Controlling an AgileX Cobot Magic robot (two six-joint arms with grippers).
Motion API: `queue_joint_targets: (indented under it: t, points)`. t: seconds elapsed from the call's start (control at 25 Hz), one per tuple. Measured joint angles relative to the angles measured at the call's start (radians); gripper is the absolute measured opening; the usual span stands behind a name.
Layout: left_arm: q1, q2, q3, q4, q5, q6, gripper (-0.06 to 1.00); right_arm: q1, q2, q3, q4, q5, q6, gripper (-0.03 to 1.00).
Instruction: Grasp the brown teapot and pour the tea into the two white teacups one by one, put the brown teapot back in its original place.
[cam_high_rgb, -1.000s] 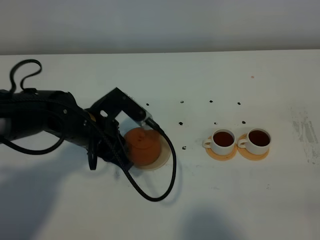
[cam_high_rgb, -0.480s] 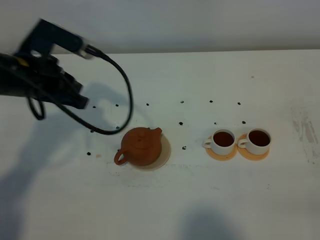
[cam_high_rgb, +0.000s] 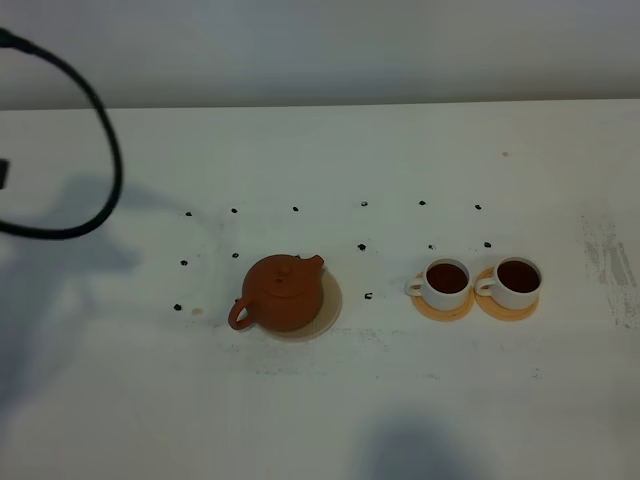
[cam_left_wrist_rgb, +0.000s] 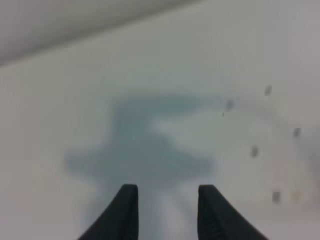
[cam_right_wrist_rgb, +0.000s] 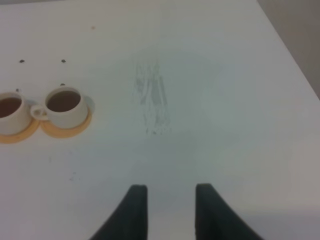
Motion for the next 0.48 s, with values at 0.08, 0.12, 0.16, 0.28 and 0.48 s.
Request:
queue_joint_targets:
  t: [0.08, 0.12, 0.16, 0.28, 0.48]
  points:
    - [0.022, -0.044, 0.0, 0.036, 0.103, -0.034, 0.28, 0.0, 0.0, 0.0, 0.0, 0.0, 0.0, 0.23]
    - [0.032, -0.065, 0.0, 0.05, 0.155, -0.047, 0.28, 0.0, 0.0, 0.0, 0.0, 0.0, 0.0, 0.23]
    - [0.039, -0.086, 0.0, 0.061, 0.2, -0.054, 0.28, 0.0, 0.0, 0.0, 0.0, 0.0, 0.0, 0.23]
    - [0.049, -0.144, 0.0, 0.079, 0.282, -0.066, 0.28, 0.0, 0.0, 0.0, 0.0, 0.0, 0.0, 0.23]
    - [0.048, -0.219, 0.0, 0.073, 0.339, -0.07, 0.28, 0.0, 0.0, 0.0, 0.0, 0.0, 0.0, 0.23]
